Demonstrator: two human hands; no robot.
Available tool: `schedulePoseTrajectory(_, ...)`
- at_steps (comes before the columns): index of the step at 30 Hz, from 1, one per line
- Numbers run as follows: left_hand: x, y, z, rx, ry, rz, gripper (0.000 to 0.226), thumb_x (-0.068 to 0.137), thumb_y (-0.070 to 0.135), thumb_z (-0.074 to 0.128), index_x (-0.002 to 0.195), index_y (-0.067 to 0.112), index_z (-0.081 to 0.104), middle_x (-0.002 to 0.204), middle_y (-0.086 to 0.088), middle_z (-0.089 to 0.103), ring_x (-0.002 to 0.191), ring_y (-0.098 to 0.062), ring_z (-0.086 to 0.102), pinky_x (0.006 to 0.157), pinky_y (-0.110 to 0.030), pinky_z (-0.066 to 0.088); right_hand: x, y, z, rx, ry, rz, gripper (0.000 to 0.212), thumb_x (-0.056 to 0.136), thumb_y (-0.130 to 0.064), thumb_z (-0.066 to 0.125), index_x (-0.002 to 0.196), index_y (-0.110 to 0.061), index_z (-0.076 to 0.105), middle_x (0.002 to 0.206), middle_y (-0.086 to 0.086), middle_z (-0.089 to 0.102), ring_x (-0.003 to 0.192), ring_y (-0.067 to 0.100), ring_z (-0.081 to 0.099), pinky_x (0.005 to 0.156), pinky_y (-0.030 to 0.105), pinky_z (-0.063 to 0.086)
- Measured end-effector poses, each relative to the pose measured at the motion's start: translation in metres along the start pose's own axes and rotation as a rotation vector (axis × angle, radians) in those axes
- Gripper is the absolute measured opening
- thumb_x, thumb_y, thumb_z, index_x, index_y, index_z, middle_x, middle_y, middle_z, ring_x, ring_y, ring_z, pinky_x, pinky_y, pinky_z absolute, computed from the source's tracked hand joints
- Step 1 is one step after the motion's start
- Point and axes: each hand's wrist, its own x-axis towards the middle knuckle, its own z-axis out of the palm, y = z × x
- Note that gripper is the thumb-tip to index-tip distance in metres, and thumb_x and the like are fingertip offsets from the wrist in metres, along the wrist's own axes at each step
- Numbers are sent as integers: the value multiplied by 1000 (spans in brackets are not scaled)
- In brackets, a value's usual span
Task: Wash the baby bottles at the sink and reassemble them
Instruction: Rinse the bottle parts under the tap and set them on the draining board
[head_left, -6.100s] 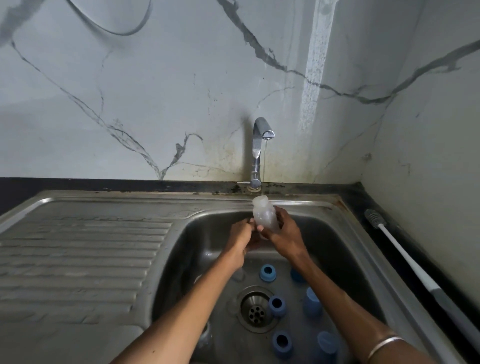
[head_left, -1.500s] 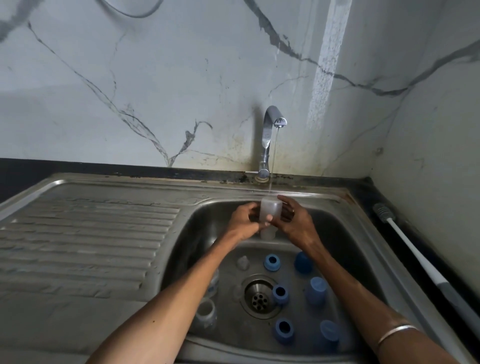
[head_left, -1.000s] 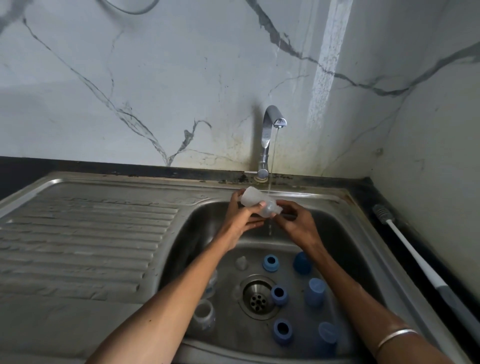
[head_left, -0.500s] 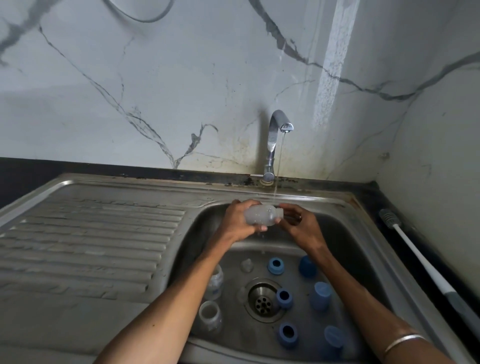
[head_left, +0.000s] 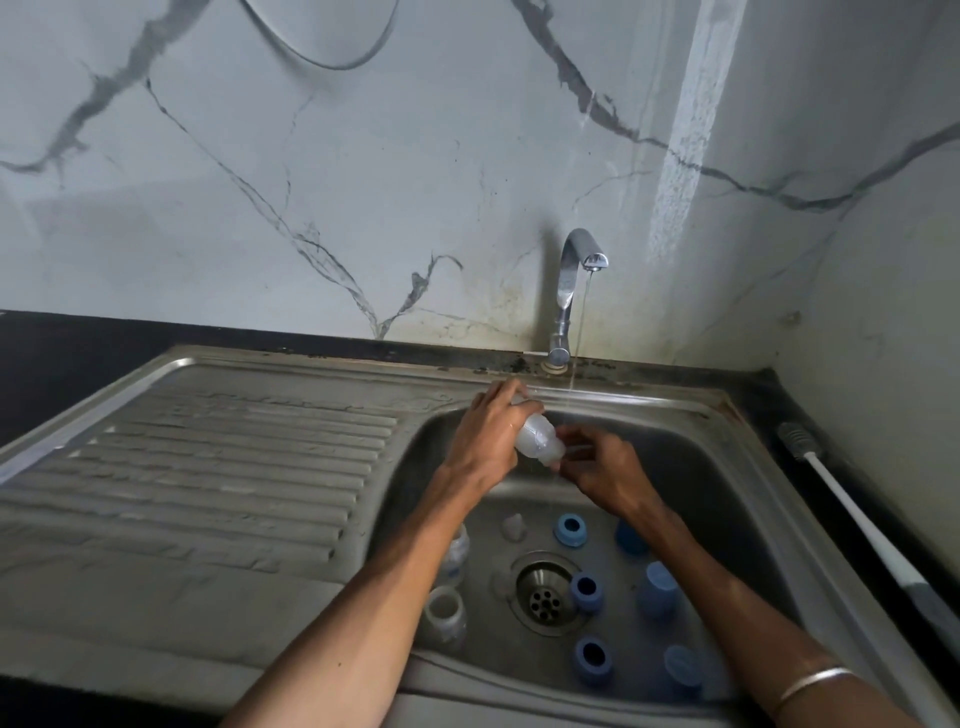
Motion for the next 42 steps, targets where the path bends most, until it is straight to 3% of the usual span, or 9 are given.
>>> schedulePoseTrajectory(4,-7,-7,-7,-46,12,-109,66,68,19,88,129,16,64,130,-1,47,122,-20,44,113,-37,38,-4,-9,-8,61,35,-44,41,83,-9,74,122,-19,61,118,-2,62,102,10,60,69,12,50)
schedulePoseTrajectory(9,-11,-9,-13,-175,-20,-284,65,68,43,88,122,15,66,117,-2,58,110,-22,54,96,-33,45,-12,-22,-18,70,30,-97,45,86,-9,70,127,-24,57,112,-10,63,105,6,61,76,14,51)
schedulePoseTrajectory(13,-17,-10,-17,-349,-20,-397,60,68,42,89,116,15,65,112,-2,64,98,-16,60,83,-29,49,-13,-35,-20,34,-32,-96,44,88,-10,67,127,-28,56,113,-10,63,102,6,62,73,20,55)
schedulePoseTrajectory(18,-24,-26,-36,-497,75,-486,65,62,50,90,112,14,70,105,-1,73,88,-15,68,79,-38,59,-6,-53,-8,26,-96,-83,38,90,-8,65,123,-25,58,111,-7,64,98,8,63,68,25,58)
schedulePoseTrajectory(21,-34,-50,-58,-482,138,-514,62,61,47,91,110,13,71,101,1,74,84,-15,68,76,-34,59,2,-62,9,0,-100,-85,35,91,-9,65,121,-25,61,110,-4,66,94,6,64,64,19,55)
schedulePoseTrajectory(25,-55,-103,-90,-454,202,-613,53,62,44,92,105,18,75,92,5,73,78,-9,68,69,-22,55,17,-76,40,-26,-111,-106,28,92,-12,64,111,-33,63,104,-6,69,89,9,67,66,29,59)
schedulePoseTrajectory(30,-88,-180,-122,-404,300,-776,38,65,44,91,91,20,78,84,4,76,73,-9,69,66,-23,53,39,-113,84,7,-147,-153,26,92,-7,60,109,-26,67,97,-3,72,82,14,69,62,29,59)
schedulePoseTrajectory(37,-128,-286,-162,-333,452,-909,40,66,42,91,93,15,78,87,0,76,79,-16,70,68,-27,54,64,-138,135,29,-187,-191,27,93,-6,60,108,-27,68,98,-5,72,79,9,69,57,22,56)
schedulePoseTrajectory(42,-146,-326,-172,-300,499,-959,38,69,32,91,93,7,75,88,-5,73,76,-15,62,64,-22,44,75,-141,154,32,-196,-192,27,93,-5,60,110,-25,68,100,-5,71,80,12,69,57,23,56)
